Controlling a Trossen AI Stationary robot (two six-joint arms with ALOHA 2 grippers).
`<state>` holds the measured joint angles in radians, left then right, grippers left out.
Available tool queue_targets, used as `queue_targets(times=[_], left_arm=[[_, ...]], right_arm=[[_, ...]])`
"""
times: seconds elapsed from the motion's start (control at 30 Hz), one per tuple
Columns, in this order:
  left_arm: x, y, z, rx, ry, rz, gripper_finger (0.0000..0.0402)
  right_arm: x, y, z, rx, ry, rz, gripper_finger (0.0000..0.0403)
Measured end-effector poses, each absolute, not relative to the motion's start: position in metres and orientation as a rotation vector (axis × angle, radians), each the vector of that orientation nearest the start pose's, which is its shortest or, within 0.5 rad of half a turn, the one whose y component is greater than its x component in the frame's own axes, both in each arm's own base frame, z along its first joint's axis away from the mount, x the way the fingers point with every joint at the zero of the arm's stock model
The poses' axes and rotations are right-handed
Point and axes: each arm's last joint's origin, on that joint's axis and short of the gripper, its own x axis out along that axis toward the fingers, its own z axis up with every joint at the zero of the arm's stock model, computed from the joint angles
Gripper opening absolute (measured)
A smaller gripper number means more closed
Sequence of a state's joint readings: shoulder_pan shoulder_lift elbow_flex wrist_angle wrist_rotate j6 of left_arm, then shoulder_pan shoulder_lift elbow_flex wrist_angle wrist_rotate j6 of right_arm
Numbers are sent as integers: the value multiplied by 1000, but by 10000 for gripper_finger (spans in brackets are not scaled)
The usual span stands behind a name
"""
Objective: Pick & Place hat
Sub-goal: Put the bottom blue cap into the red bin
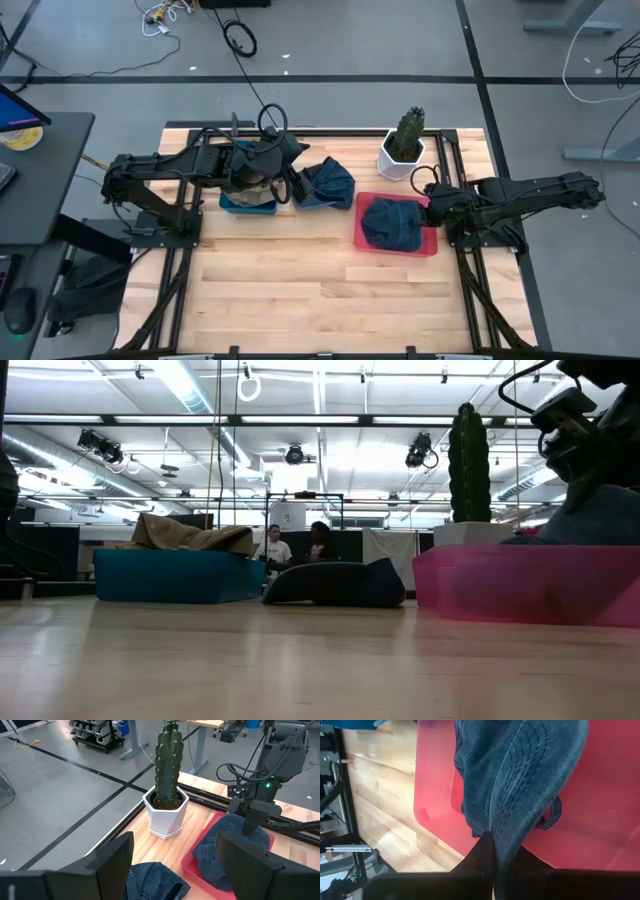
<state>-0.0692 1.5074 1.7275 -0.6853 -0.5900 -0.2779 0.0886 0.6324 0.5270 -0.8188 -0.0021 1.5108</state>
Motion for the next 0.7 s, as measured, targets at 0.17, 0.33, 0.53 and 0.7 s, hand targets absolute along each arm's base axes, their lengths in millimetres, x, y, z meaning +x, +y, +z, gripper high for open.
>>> queue_targets(times=[0.17, 0.33, 0.53, 0.7], left_arm=[[312, -6, 438, -115, 370, 567, 287], [312, -6, 438, -115, 370, 567, 287], [312, -5, 438, -115, 370, 568, 287], [312, -5, 438, -115, 370, 568, 287]], right_arm=[[115, 10, 216, 1353, 795, -625, 6], [114, 10, 216, 1349, 801, -632, 9], [113, 10, 215, 1339, 814, -646, 50], [112, 10, 211, 1345, 868, -683, 129]])
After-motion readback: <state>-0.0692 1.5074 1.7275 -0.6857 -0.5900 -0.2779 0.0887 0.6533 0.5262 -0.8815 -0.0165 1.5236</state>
